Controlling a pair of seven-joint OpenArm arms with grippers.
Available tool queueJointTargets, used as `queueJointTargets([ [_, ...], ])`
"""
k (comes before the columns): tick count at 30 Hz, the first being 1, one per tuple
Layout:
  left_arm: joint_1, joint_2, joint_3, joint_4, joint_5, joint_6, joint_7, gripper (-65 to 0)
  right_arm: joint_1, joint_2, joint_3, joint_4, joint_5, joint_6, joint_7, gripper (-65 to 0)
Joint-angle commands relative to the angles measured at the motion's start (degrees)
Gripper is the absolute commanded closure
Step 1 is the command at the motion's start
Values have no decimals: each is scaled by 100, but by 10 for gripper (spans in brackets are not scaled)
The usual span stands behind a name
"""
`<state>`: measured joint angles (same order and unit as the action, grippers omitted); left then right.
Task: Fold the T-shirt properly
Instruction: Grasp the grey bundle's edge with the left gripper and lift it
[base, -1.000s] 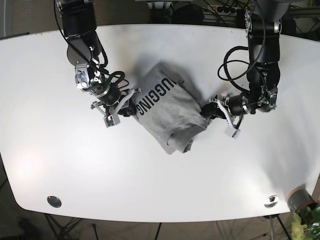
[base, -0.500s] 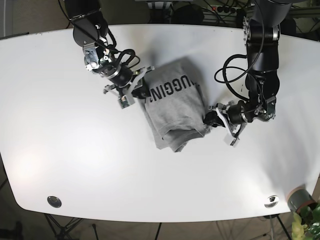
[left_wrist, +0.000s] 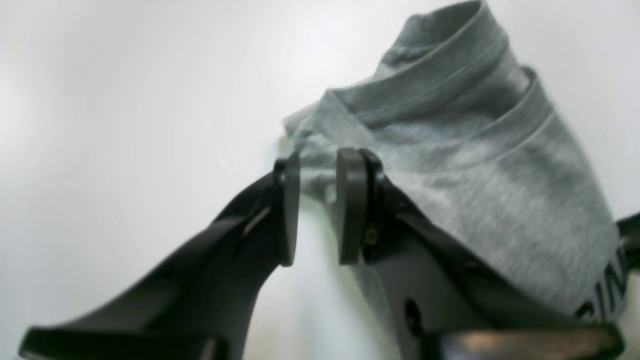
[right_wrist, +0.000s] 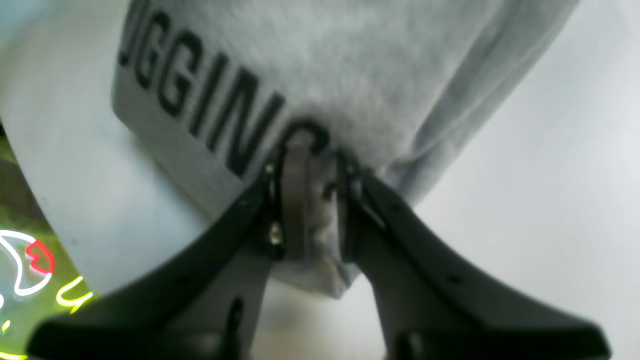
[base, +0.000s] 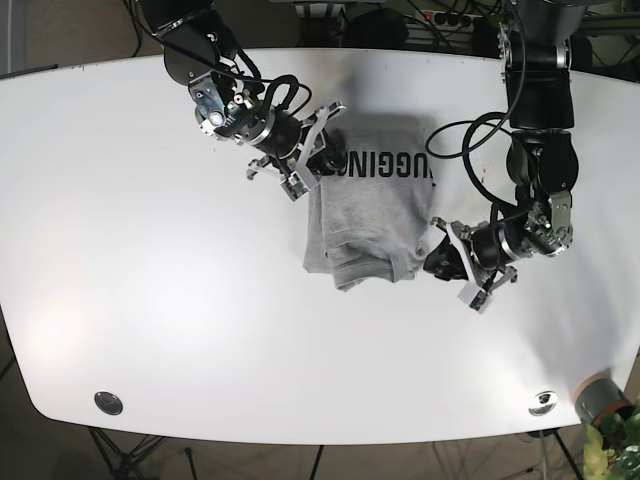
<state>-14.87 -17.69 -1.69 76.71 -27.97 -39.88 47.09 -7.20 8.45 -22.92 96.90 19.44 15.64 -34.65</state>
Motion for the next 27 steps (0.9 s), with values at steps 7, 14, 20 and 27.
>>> queueJointTargets([
  [7,481,684,16,1600,1394,986,-133,-231,-14,30,916,600,443,67,147,-87],
  [14,648,1448,16,2022,2282,1601,-133,-346,-49,48,1971,626,1445,76,147,-87],
  [20,648,1783,490,2066,2520,2331,-151,-350,-40,241,2164,626,1489,76,147,-87],
  [27,1017,1809,1800,1899,2959,3649,-1302,-353,-58,285,2208,635,1489,67,147,-87],
])
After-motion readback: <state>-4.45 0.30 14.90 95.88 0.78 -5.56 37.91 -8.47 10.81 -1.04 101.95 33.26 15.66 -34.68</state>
